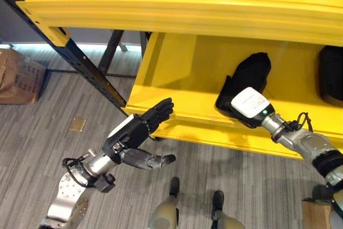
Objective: Move parts from the plastic box to the shelf.
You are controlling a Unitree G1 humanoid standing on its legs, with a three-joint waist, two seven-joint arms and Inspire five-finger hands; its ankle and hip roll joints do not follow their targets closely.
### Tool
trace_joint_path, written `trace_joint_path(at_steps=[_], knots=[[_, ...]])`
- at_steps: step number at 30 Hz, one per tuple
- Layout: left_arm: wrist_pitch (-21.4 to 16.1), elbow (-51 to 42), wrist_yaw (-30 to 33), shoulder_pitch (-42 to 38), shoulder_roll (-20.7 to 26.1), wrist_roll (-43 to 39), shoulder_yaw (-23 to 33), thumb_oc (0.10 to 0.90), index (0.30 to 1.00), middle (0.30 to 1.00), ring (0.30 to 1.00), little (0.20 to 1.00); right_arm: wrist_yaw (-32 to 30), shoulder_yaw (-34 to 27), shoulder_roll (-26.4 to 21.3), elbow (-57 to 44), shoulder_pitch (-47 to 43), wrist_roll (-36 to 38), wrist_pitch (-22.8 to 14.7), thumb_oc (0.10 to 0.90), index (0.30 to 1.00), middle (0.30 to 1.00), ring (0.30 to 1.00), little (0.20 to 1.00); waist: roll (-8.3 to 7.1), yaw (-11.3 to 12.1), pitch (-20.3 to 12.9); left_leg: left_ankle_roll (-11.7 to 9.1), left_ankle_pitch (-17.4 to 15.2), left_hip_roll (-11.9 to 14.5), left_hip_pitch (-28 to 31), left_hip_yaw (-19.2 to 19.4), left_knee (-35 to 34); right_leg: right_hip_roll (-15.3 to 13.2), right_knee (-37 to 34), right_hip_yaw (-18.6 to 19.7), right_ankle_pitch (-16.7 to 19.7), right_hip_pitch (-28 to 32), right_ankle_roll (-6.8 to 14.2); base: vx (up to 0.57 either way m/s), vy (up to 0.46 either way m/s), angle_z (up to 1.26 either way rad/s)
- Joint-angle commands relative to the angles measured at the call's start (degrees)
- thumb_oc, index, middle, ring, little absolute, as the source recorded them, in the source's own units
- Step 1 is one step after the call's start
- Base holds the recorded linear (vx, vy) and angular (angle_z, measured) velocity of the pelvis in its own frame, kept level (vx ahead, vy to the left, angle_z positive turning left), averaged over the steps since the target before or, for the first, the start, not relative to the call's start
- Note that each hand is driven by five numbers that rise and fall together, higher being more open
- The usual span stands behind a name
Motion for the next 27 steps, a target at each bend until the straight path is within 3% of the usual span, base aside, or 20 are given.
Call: trace_joint_path(at_steps=[1, 13, 27], knots=[[-6.9, -4.9, -1.0, -5.4, 1.2, -3.2, 0.8, 0.900, 1.000, 1.000, 1.000, 1.000, 0.3, 3.7, -3.9, 2.0, -4.3, 1.4, 0.8, 0.400, 0.300, 0.300, 0.300, 0.300, -1.91, 1.0, 0.4, -1.5, -4.7, 2.5, 1.0, 1.3, 3.7, -3.2, 3.9, -2.6, -3.3, -1.9, 1.2, -0.04, -0.078, -0.01], [-6.0, -4.9, -2.0, -6.7, 3.5, -4.5, 0.8, 0.900, 1.000, 1.000, 1.000, 1.000, 0.5, 5.7, -7.2, 5.1, -9.0, -2.7, 4.9, 0.400, 0.300, 0.300, 0.300, 0.300, -1.51, 0.8, 2.5, -2.1, -3.7, 3.2, -0.7, 1.8, 3.7, -2.9, 3.5, -2.5, -2.4, -3.9, 1.4, -0.02, -0.063, -0.03], [-4.5, -4.3, -3.5, -9.7, 4.5, -5.7, -0.4, 0.900, 1.000, 1.000, 1.000, 1.000, -2.6, 10.8, -6.5, 4.6, -22.2, -7.9, 5.2, 0.400, 0.300, 0.300, 0.300, 0.300, -0.92, 1.5, 5.1, -3.1, -2.5, 4.0, -4.0, 1.5, 4.2, -2.3, 4.8, -3.4, -2.6, -7.2, 1.0, -0.01, -0.080, -0.03]])
